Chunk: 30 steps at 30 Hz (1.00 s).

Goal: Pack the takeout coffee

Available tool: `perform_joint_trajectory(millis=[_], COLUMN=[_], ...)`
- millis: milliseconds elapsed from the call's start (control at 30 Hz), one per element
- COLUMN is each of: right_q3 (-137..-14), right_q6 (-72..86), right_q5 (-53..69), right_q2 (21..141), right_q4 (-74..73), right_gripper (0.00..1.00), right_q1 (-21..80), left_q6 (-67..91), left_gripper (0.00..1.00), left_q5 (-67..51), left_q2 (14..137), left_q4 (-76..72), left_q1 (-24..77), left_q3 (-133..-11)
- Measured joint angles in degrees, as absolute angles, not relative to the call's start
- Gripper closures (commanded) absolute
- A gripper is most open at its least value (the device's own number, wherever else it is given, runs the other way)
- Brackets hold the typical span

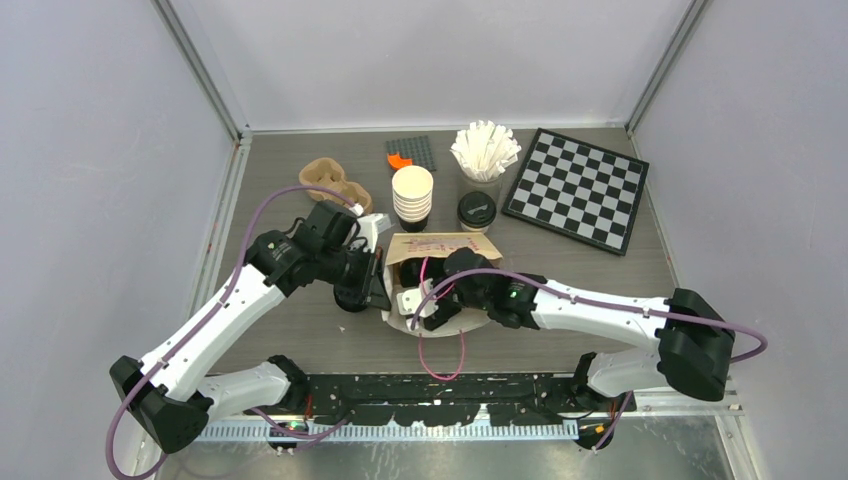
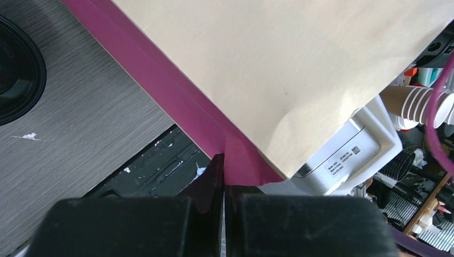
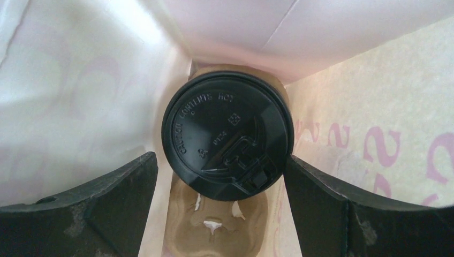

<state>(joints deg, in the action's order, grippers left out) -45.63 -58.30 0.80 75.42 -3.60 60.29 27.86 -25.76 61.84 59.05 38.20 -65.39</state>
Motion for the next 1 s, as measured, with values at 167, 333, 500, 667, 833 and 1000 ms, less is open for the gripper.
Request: perform_joint_trajectory(millis=[167,333,500,667,833,1000], right_q3=[-45.7,-45.9,-46.5,-46.7,-47.0,-48.2], right_q6=[-57.8,-56.6,-55.5,-54.9,-54.2,-53.6], right_q5=[0.8,0.6,0.5,0.5,0.6,0.8], right_q2=[74.1,73.3,72.7,71.5,69.8,68.8], right_q4=[-6.1,-7.3,-8.5,-10.0,-12.4,-14.5], right_gripper=[0.09,0.11,0.12,0.09,0.15,0.34], right_q1=[60.2,60.2,60.2,60.2,60.2,60.2], left_q6=[27.9,27.9,27.9,27.9,27.9,27.9], left_gripper=[1.0,1.0,1.0,1.0,1.0,1.0], left_q5=[-25.8,-25.8,-25.8,-25.8,-25.8,-25.8], left_q2=[61.8,61.8,61.8,61.8,61.8,61.8], left_q4=[59.3,59.4,59.4,59.4,59.4,59.4], left_q1=[38.2,38.2,38.2,38.2,38.2,38.2], left_q3=[-65.4,-65.4,-65.4,-65.4,-65.4,-65.4])
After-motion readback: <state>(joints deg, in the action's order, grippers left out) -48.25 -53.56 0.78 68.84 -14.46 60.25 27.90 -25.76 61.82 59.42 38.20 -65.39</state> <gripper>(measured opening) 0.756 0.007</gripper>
